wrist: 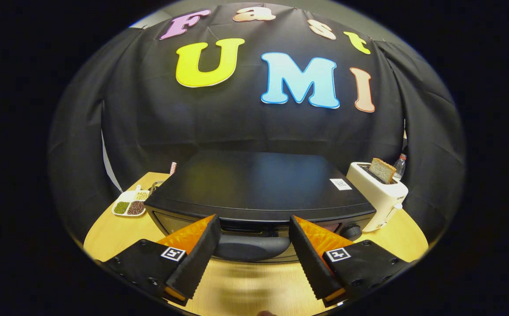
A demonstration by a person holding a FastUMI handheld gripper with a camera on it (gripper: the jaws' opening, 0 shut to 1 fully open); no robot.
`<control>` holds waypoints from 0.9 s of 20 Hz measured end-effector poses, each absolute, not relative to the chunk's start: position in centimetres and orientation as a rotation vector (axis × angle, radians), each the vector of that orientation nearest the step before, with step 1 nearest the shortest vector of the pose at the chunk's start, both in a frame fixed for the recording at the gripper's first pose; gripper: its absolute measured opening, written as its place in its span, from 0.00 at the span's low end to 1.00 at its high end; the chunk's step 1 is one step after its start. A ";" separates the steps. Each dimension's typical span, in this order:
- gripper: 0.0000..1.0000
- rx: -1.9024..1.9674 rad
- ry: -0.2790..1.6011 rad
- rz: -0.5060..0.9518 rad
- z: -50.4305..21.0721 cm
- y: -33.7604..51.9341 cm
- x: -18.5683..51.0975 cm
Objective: Open the toaster oven, put the food inside, and close the toaster oven door.
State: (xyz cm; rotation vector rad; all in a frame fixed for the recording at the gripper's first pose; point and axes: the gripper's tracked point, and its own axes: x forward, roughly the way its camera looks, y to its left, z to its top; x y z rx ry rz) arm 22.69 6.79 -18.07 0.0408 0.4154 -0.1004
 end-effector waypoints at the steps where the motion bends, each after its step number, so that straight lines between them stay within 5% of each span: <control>1: 1.00 0.034 0.421 -0.096 -18.0 6.9 22.7; 18: 1.00 0.042 0.454 -0.035 -18.6 7.2 21.0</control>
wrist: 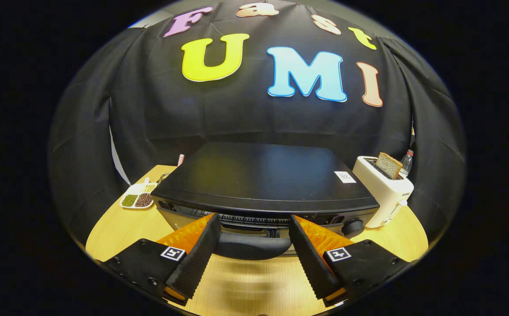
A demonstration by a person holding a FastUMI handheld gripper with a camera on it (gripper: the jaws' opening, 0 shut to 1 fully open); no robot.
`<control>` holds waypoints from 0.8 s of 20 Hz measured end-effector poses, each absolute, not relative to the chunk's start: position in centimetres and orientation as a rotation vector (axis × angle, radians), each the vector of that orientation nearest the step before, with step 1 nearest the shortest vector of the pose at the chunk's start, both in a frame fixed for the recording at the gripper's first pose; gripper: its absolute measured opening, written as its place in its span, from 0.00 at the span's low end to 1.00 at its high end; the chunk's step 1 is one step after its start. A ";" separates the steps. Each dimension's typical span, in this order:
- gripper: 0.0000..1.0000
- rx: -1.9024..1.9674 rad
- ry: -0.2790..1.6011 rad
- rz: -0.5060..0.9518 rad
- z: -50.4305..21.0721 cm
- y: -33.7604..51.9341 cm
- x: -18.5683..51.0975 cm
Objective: Open the toaster oven, put the food inside, and close the toaster oven door.
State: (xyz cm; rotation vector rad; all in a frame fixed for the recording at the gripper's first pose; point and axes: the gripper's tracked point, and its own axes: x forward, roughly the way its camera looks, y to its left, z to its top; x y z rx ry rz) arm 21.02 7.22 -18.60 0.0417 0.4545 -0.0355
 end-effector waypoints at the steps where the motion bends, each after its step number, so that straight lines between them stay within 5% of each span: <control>1: 1.00 0.039 0.456 -0.036 -18.7 7.3 20.8; 16: 1.00 0.050 0.495 -0.026 -20.1 7.9 17.0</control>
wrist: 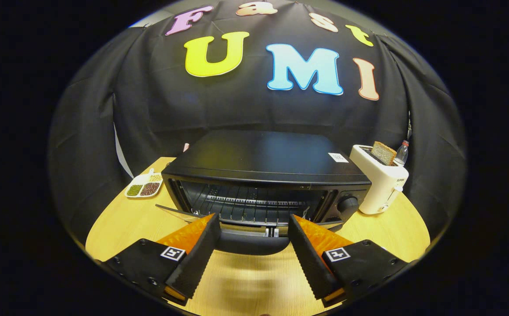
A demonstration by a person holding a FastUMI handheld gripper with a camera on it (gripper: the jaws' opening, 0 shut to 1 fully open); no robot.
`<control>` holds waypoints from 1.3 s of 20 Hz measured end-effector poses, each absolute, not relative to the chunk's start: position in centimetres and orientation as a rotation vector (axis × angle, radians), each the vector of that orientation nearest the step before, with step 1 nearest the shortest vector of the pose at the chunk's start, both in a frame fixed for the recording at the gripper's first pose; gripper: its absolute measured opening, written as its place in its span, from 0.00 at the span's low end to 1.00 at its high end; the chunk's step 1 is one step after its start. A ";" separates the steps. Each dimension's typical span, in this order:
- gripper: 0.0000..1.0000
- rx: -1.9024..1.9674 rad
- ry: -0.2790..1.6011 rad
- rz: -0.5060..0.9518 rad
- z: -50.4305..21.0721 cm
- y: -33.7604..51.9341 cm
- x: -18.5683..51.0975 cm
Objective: Open the toaster oven, put the food inside, and close the toaster oven door.
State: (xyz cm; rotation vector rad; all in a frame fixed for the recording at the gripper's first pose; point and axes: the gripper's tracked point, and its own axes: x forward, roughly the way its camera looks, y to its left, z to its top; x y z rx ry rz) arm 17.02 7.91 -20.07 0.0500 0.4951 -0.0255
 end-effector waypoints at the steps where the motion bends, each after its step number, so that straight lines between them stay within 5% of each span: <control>1: 0.99 0.049 0.497 -0.022 -20.1 7.9 17.0; 11: 0.98 -0.047 0.642 0.033 -24.4 9.0 11.9; 17: 0.98 0.110 0.909 -0.002 -31.6 7.9 7.4; 26: 0.98 0.009 0.892 0.040 -29.7 3.8 4.9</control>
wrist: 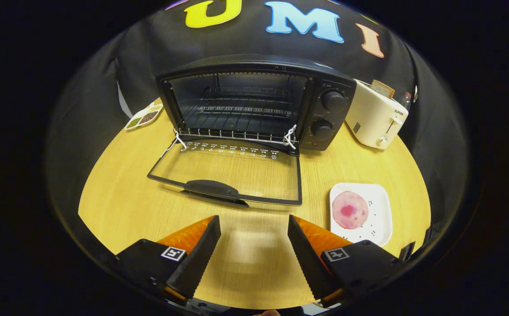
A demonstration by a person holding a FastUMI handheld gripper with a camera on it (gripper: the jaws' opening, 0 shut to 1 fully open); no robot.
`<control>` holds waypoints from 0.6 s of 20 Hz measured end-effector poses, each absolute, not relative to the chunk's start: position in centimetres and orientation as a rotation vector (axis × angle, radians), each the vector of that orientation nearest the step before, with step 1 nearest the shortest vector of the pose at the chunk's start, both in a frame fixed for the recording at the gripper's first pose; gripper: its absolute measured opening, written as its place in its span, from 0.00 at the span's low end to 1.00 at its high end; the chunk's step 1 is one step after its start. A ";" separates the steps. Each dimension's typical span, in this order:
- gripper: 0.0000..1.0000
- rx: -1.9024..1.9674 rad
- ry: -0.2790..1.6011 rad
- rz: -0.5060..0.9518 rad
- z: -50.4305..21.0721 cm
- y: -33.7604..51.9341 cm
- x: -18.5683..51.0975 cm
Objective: Open the toaster oven, put the food inside, and close the toaster oven door.
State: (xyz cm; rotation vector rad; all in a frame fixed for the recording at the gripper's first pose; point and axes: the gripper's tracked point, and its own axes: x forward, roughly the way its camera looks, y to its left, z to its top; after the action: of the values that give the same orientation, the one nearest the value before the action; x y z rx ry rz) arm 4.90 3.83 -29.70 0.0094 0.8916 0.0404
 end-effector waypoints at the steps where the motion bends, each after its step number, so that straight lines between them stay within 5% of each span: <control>1: 0.98 0.002 0.887 0.040 -29.3 3.2 4.4; 12: 0.98 0.019 0.823 -0.033 -24.2 -7.7 2.8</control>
State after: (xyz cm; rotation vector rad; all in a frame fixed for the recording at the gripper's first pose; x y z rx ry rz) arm 2.79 -7.75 -24.17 0.0186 0.8227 -0.0327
